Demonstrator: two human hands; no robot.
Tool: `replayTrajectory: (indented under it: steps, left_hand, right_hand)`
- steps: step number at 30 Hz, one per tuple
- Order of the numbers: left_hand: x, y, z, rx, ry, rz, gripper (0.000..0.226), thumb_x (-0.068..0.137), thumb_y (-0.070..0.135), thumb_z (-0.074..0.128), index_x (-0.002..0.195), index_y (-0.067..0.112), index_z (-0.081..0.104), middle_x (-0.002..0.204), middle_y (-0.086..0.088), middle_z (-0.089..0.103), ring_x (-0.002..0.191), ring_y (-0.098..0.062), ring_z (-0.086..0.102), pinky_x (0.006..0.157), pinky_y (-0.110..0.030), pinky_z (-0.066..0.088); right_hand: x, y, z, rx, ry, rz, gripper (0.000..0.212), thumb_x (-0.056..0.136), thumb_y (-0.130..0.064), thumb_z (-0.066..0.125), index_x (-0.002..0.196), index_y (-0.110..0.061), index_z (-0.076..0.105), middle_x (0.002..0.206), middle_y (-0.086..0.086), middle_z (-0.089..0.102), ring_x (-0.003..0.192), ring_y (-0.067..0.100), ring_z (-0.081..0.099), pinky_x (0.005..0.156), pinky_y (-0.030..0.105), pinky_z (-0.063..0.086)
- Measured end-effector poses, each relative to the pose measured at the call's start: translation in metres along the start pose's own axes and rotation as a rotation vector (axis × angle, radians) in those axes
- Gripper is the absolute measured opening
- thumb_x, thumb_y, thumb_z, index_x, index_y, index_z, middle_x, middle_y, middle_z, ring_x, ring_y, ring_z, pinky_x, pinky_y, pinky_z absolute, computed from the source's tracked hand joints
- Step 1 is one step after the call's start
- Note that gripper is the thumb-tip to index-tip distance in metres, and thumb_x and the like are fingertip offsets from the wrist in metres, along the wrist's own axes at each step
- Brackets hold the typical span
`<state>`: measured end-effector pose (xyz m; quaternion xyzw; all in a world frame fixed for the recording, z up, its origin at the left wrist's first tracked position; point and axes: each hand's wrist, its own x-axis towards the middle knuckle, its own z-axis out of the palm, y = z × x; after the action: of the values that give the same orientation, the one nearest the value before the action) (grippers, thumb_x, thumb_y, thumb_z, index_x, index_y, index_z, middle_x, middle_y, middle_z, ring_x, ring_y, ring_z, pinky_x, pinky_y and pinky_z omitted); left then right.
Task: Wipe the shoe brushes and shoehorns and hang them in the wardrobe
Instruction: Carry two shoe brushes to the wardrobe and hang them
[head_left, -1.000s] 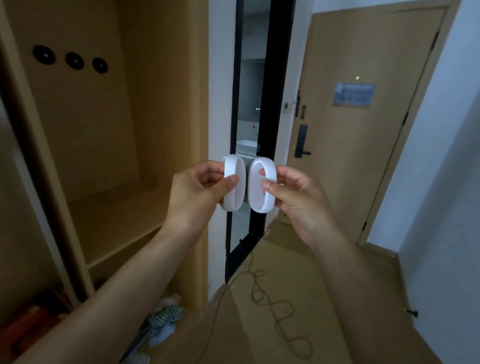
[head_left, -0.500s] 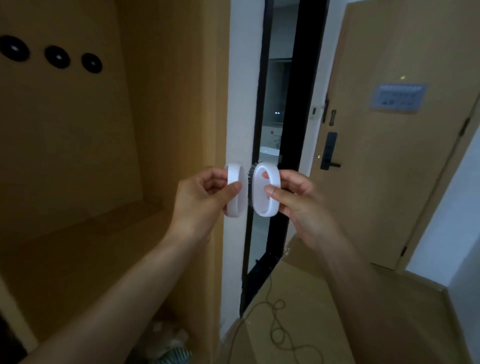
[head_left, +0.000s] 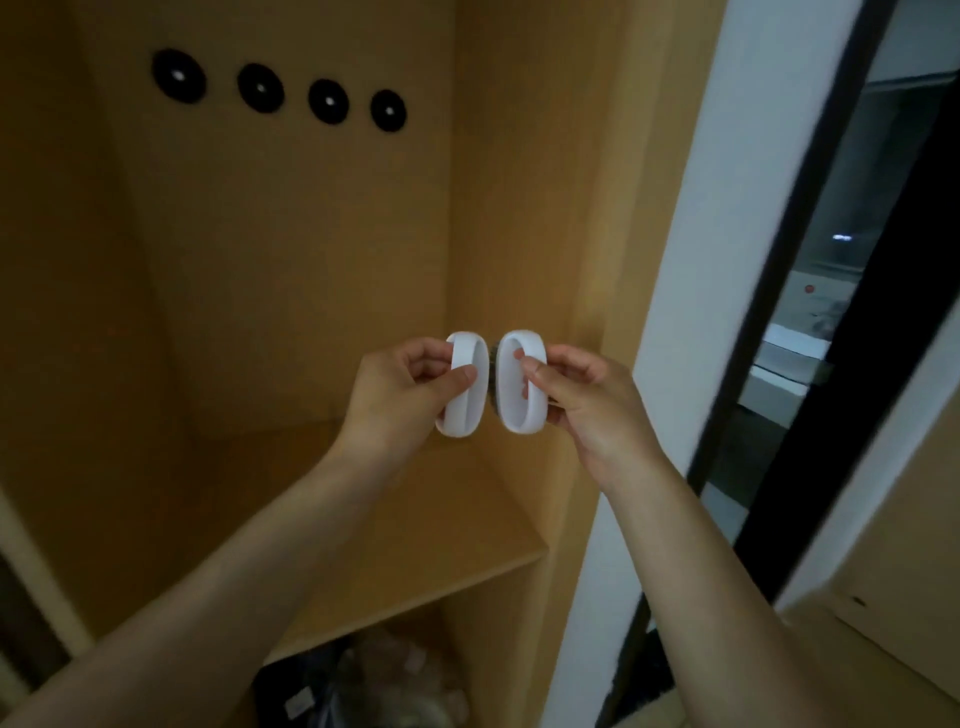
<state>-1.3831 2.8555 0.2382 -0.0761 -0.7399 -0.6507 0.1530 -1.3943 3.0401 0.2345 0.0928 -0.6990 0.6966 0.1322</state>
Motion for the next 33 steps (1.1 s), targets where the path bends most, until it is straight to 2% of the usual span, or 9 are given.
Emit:
replayTrajectory:
  steps: [4,7,9,12,17,20,24,27,33]
  left_hand:
    - [0.032,-0.014,0.001,0.027,0.132,-0.063,0.017,0.087,0.017,0.075,0.103,0.019,0.071,0.089,0.003,0.074,0.081,-0.012,0.072,0.071,-0.03,0.061]
    - [0.046,-0.027,-0.002,0.035,0.211,-0.119,0.019,0.085,0.015,0.077,0.1,0.024,0.07,0.091,0.004,0.074,0.083,-0.012,0.072,0.07,-0.029,0.059]
    - [0.058,-0.035,-0.005,0.052,0.234,-0.15,0.022,0.083,0.013,0.078,0.101,0.024,0.07,0.094,0.002,0.073,0.086,-0.015,0.071,0.072,-0.032,0.059]
    - [0.079,-0.048,-0.011,0.07,0.271,-0.195,0.03,0.081,0.01,0.079,0.109,0.018,0.07,0.098,-0.001,0.073,0.089,-0.018,0.071,0.068,-0.031,0.056]
    - [0.118,-0.077,-0.022,0.067,0.258,-0.235,0.036,0.083,0.008,0.077,0.116,0.014,0.066,0.105,-0.005,0.071,0.09,-0.018,0.07,0.062,-0.027,0.055]
    - [0.151,-0.094,-0.027,0.049,0.264,-0.256,0.038,0.083,0.005,0.076,0.119,0.009,0.064,0.107,-0.009,0.07,0.093,-0.024,0.069,0.066,-0.033,0.056]
    - [0.198,-0.127,-0.029,0.054,0.272,-0.289,0.04,0.081,0.005,0.078,0.119,0.008,0.065,0.109,-0.011,0.069,0.099,-0.028,0.069,0.083,-0.046,0.059]
    - [0.227,-0.159,-0.031,0.08,0.242,-0.34,0.045,0.081,0.008,0.08,0.123,0.008,0.064,0.114,-0.011,0.069,0.102,-0.028,0.068,0.088,-0.05,0.057]
    - [0.265,-0.216,-0.031,0.153,0.145,-0.475,0.056,0.08,0.006,0.08,0.132,0.003,0.058,0.125,-0.018,0.065,0.105,-0.033,0.066,0.083,-0.045,0.059]
  right_hand:
    - [0.055,0.017,0.011,0.017,-0.116,0.047,0.015,0.089,-0.021,0.074,0.104,-0.017,0.075,0.095,0.006,0.077,0.089,0.022,0.074,0.083,0.04,0.058]
    - [0.085,0.034,0.024,0.038,-0.168,0.112,0.013,0.087,-0.016,0.075,0.101,-0.018,0.075,0.087,0.0,0.075,0.078,0.012,0.071,0.08,0.036,0.056]
    - [0.102,0.046,0.032,0.016,-0.213,0.153,0.017,0.086,-0.012,0.076,0.092,-0.028,0.072,0.086,-0.003,0.075,0.083,0.013,0.072,0.083,0.036,0.057]
    - [0.129,0.067,0.048,-0.009,-0.275,0.215,0.028,0.084,-0.004,0.074,0.089,-0.031,0.067,0.096,-0.001,0.074,0.098,0.022,0.07,0.09,0.043,0.056]
    - [0.175,0.101,0.079,-0.076,-0.247,0.277,0.031,0.081,0.0,0.075,0.09,-0.028,0.063,0.097,-0.001,0.071,0.094,0.021,0.069,0.082,0.038,0.057]
    - [0.206,0.119,0.095,-0.165,-0.241,0.327,0.032,0.081,0.0,0.075,0.109,-0.015,0.067,0.102,0.005,0.069,0.099,0.026,0.067,0.086,0.042,0.056]
    - [0.244,0.146,0.109,-0.347,-0.233,0.364,0.041,0.084,-0.001,0.072,0.124,-0.007,0.065,0.121,0.015,0.067,0.111,0.032,0.064,0.094,0.045,0.054]
    - [0.266,0.171,0.117,-0.429,-0.217,0.41,0.044,0.087,-0.002,0.07,0.13,-0.009,0.062,0.129,0.016,0.063,0.117,0.034,0.061,0.098,0.047,0.052]
    - [0.3,0.216,0.129,-0.73,-0.238,0.321,0.054,0.09,-0.013,0.07,0.14,-0.017,0.051,0.142,0.007,0.053,0.126,0.027,0.054,0.095,0.033,0.049]
